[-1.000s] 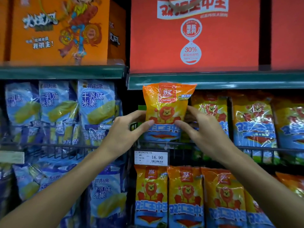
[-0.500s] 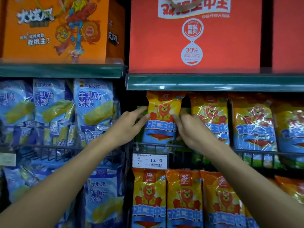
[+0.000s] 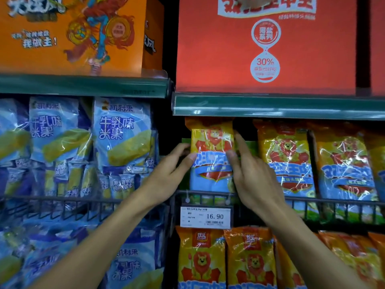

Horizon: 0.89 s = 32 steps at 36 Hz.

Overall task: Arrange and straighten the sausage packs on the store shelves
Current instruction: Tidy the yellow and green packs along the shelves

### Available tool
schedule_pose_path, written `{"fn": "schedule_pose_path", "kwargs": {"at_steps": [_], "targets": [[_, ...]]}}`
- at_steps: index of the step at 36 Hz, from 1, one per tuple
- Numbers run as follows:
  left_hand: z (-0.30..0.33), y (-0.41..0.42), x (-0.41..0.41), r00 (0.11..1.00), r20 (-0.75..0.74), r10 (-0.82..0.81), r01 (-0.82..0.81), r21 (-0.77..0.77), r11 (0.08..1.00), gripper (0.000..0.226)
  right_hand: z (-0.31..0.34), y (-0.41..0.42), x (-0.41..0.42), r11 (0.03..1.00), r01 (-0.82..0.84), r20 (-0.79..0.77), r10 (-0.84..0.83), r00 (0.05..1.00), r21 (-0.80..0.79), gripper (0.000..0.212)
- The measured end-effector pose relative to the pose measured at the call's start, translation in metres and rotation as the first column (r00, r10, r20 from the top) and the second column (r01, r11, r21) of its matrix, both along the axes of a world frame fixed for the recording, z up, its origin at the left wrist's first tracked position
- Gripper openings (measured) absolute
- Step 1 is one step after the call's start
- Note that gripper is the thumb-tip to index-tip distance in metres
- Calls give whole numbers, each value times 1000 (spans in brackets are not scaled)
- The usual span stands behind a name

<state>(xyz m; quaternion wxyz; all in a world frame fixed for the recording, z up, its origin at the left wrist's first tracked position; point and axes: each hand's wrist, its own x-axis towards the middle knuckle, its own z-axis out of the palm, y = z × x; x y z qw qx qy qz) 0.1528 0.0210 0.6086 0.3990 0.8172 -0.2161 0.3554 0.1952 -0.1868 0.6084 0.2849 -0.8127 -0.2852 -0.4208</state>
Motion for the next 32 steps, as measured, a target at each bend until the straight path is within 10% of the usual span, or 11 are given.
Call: {"fn": "schedule_pose_path", "kwargs": {"at_steps": [32], "targets": [[-6, 3, -5, 994, 101, 43, -65, 221, 973, 67, -37, -2, -2, 977, 159, 181, -132, 975, -144, 68]]}}
